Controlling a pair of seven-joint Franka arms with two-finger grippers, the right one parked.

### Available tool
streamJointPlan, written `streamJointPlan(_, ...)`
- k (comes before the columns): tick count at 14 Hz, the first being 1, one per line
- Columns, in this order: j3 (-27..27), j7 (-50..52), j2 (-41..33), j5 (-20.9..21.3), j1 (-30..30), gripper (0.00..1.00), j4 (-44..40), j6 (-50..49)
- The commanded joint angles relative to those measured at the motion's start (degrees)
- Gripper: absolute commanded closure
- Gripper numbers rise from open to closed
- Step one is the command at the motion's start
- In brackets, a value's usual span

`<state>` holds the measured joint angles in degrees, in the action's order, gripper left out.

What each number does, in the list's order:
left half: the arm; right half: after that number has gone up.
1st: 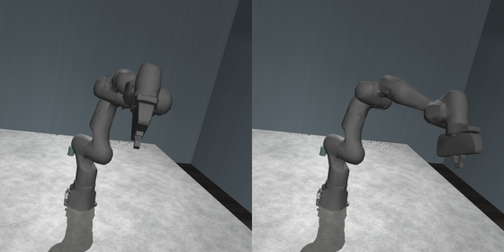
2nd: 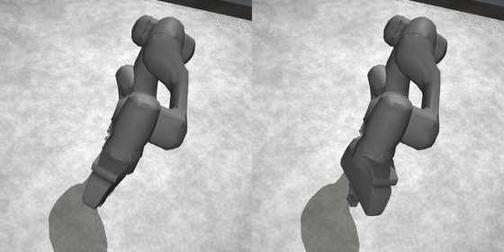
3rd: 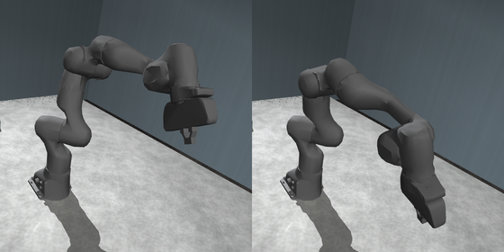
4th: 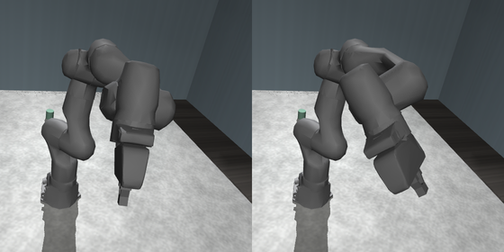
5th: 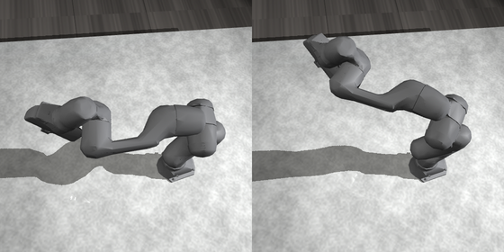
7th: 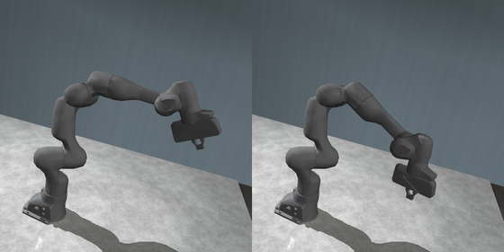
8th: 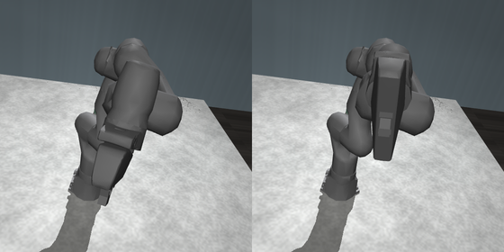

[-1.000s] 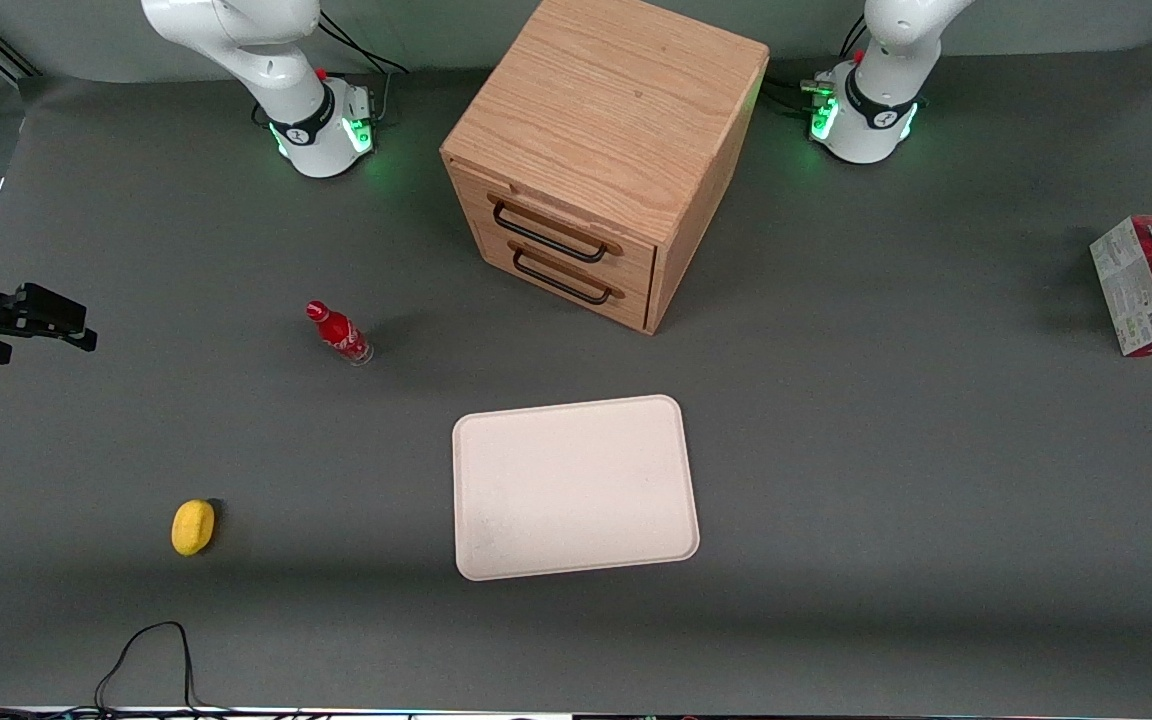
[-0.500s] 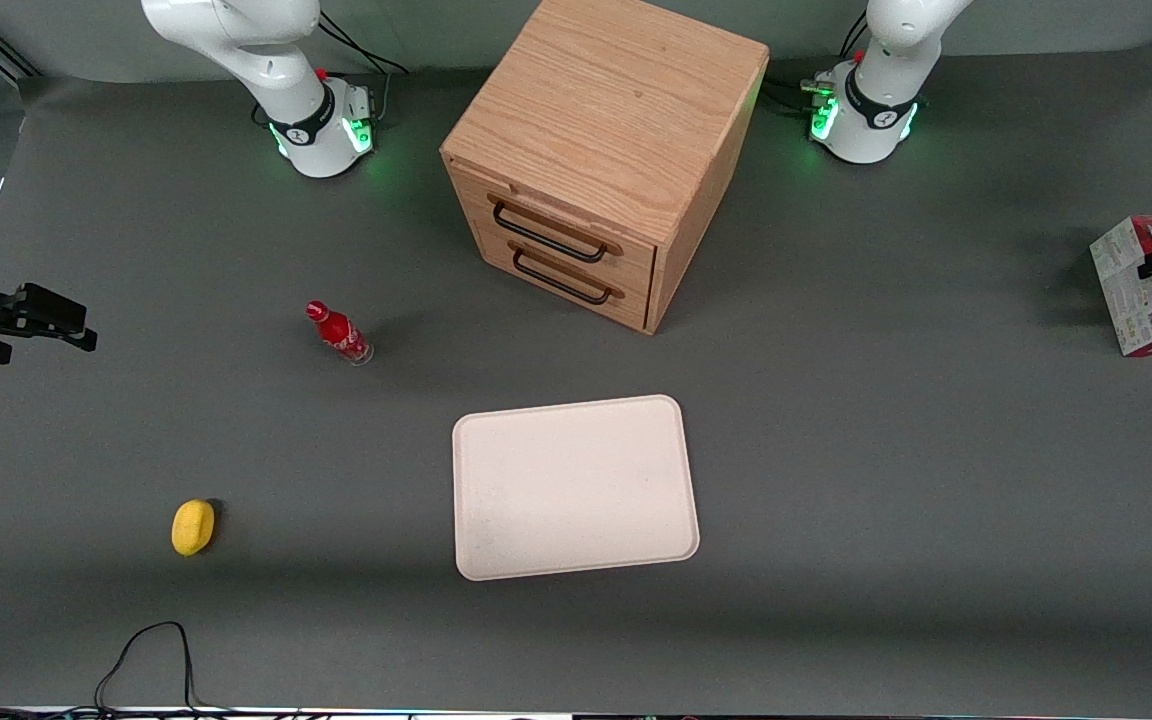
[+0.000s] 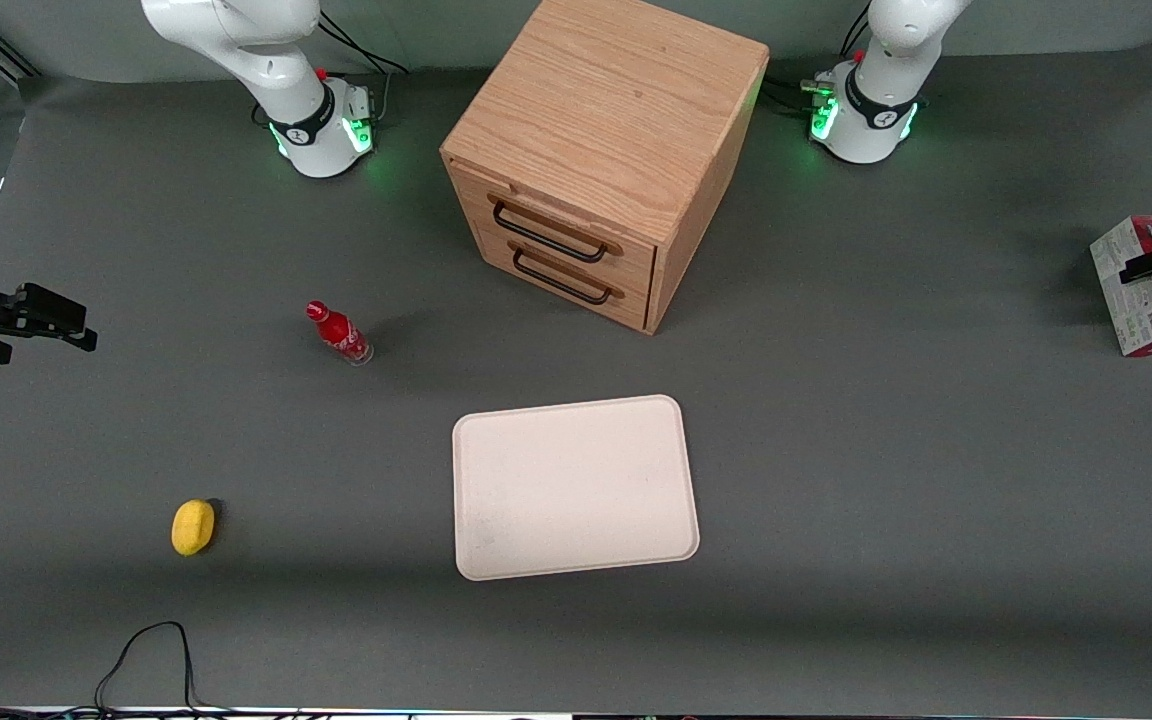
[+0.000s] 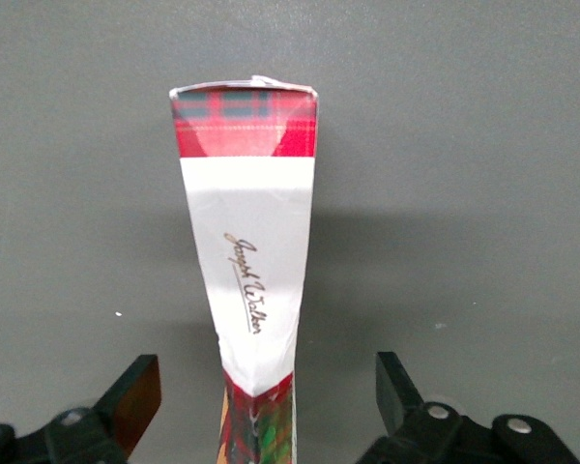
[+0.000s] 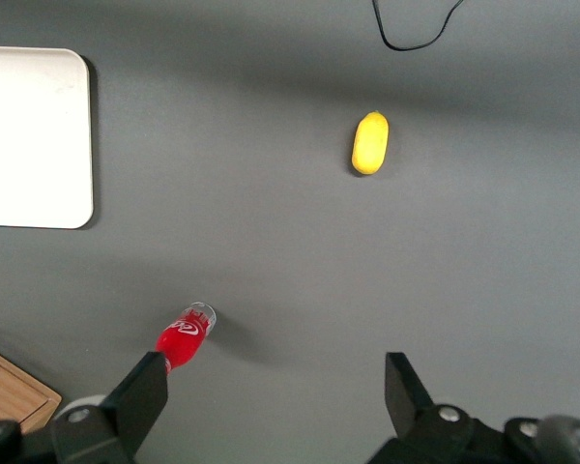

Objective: Place red cookie box on tray
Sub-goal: 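Close the left gripper around the cookie box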

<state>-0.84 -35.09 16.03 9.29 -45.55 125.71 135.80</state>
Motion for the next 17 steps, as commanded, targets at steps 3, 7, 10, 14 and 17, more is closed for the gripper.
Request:
streamJointPlan(3, -0.39, 0.29, -0.12, 0.91, -0.42, 1.00, 0.50, 0.96)
streamJointPlan(7, -0.39, 0.20, -0.04, 0.91, -0.42, 1.00, 0.42, 0.79)
streamJointPlan(10, -0.57, -0.15, -1.52, 0.82, 0.28, 1.00, -0.63, -1.58)
streamJointPlan(14, -0.92, 2.38, -6.09, 0.82, 6.76, 1.00, -10.27, -19.63)
streamJointPlan(17, -0.92, 6.69, -6.72, 0.82, 14.41, 1.00, -23.62, -36.42)
